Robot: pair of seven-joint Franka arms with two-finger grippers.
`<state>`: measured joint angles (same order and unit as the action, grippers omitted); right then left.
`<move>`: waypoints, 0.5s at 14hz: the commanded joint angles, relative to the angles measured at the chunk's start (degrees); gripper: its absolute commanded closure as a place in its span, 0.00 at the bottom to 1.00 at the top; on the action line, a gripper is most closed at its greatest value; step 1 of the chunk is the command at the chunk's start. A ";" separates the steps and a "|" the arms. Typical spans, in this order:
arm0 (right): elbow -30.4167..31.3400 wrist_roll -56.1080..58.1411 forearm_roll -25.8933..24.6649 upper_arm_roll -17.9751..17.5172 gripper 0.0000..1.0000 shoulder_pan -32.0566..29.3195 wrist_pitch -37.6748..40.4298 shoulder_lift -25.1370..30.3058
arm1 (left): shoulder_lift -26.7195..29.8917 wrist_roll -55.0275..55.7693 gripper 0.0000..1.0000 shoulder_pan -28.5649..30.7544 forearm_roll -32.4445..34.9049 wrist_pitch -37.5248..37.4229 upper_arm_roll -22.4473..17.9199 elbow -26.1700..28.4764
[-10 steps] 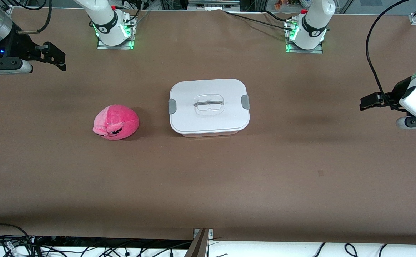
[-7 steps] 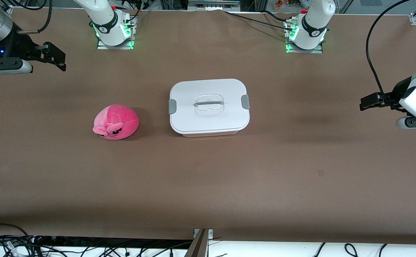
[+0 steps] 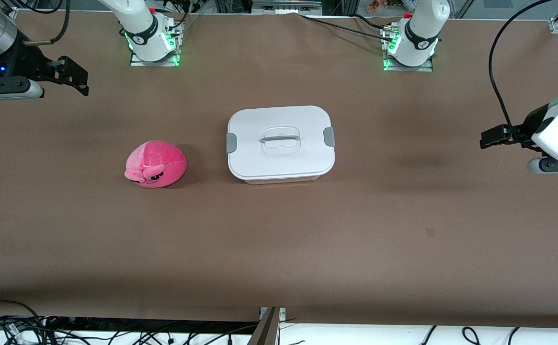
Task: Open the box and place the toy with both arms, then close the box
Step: 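Move the left gripper over the white lid handle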
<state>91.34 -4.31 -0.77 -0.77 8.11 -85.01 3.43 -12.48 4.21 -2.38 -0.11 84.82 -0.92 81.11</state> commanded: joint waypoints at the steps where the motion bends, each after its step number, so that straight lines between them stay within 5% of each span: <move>1: -0.90 -0.88 2.51 -0.03 0.00 -0.38 0.11 0.00 | -0.96 0.54 0.00 -2.62 -0.68 -1.33 0.83 -2.09; 7: -0.81 -0.79 2.62 -0.02 0.00 -0.38 0.02 -0.09 | -4.82 0.28 0.00 -17.46 -3.38 -0.89 3.74 -2.01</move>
<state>91.34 -4.43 0.76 -0.63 8.11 -85.12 3.43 -15.01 4.40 -15.06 -1.23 84.73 3.20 81.10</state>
